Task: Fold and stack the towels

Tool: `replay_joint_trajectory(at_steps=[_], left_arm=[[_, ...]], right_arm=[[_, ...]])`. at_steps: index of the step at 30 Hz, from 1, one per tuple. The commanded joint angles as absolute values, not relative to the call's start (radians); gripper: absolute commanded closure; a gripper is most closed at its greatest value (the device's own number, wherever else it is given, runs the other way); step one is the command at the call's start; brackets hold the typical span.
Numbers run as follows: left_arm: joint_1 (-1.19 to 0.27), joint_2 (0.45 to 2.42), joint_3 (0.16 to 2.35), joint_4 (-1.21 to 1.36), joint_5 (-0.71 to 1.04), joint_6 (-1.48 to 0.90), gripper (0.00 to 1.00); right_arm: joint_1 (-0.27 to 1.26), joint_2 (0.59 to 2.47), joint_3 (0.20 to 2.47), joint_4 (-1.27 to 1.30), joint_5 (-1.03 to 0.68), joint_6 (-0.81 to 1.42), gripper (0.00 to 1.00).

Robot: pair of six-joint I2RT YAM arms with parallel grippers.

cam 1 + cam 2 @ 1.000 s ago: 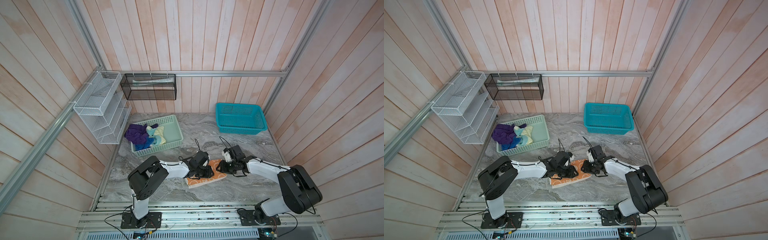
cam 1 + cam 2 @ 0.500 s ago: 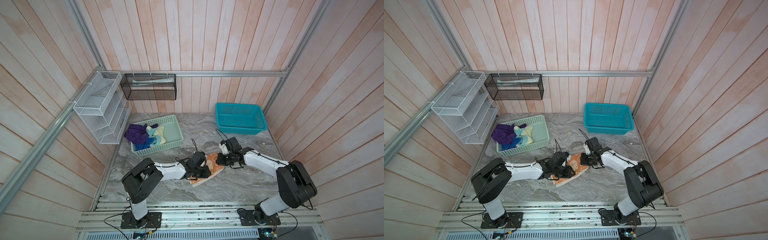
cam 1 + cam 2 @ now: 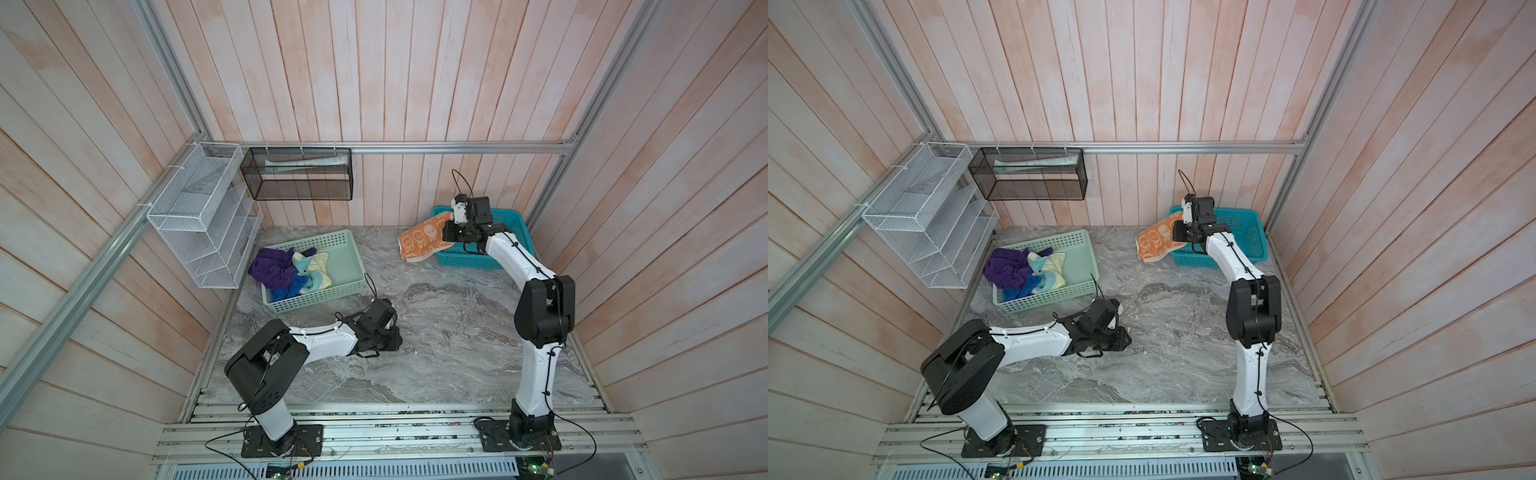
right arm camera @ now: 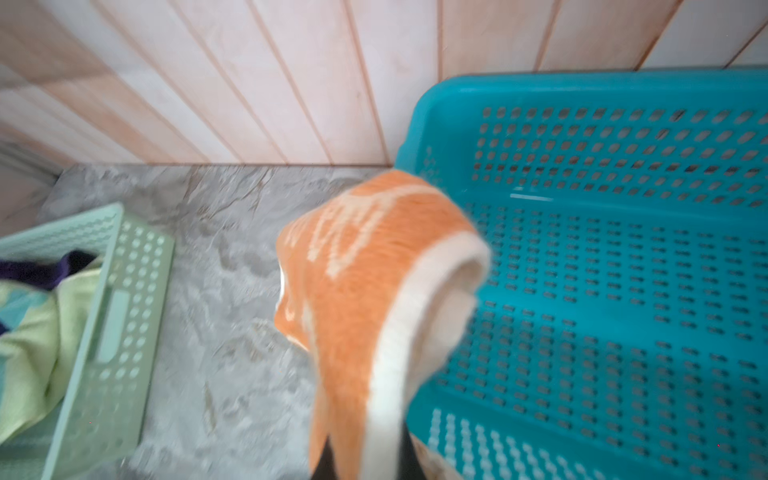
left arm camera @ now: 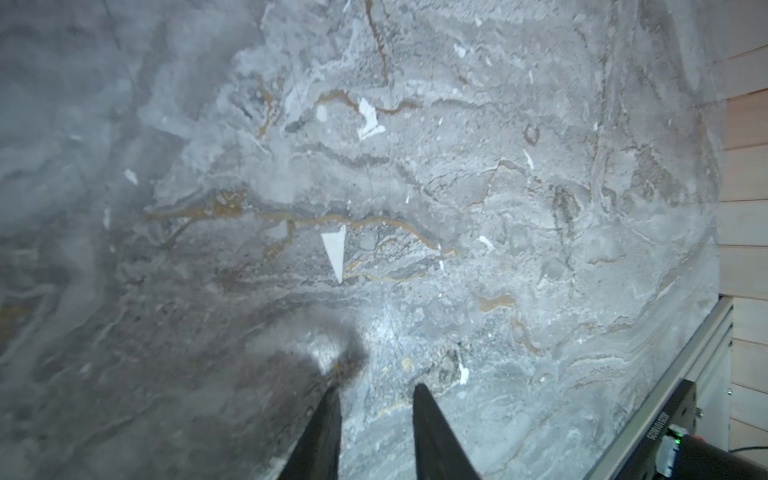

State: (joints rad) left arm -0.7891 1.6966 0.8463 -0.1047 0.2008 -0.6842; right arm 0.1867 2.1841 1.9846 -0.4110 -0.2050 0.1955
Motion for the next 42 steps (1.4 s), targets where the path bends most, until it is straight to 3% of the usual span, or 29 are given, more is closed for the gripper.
replay_joint_trajectory(at_steps=[1, 4, 6, 9, 16, 21, 31, 36, 42], left_arm=[[-0.783, 1.718, 0.826, -0.07, 0.209, -0.677, 0.68], [-0.777, 1.717, 0.815, -0.063, 0.214, -0.678, 0.69], [-0.775, 1.713, 0.81, -0.063, 0.215, -0.678, 0.69], [-0.77, 1.701, 0.81, -0.067, 0.217, -0.678, 0.69], [-0.761, 1.615, 0.804, -0.095, 0.203, -0.689, 0.69], [-0.74, 1.517, 0.789, -0.154, 0.17, -0.681, 0.69], [-0.678, 1.347, 0.804, -0.253, 0.112, -0.64, 0.69], [-0.665, 1.299, 0.801, -0.275, 0.092, -0.639, 0.69], [-0.654, 1.284, 0.801, -0.316, 0.075, -0.63, 0.69]], right_arm=[[0.13, 2.361, 2.178, -0.61, -0.301, 0.174, 1.0], [0.126, 2.495, 2.36, -0.781, -0.351, 0.168, 1.0], [0.142, 2.506, 2.361, -0.824, -0.357, 0.153, 1.0], [0.181, 2.408, 2.17, -0.771, -0.353, 0.144, 1.0], [0.3, 2.019, 1.477, -0.453, -0.453, 0.307, 1.0], [0.415, 1.84, 1.261, -0.392, -0.409, 0.409, 1.0], [0.4, 1.78, 1.523, -0.651, -0.226, 0.188, 1.0], [0.36, 1.845, 1.677, -0.756, -0.224, 0.103, 1.0], [0.279, 1.895, 1.631, -0.699, -0.305, 0.052, 1.0]])
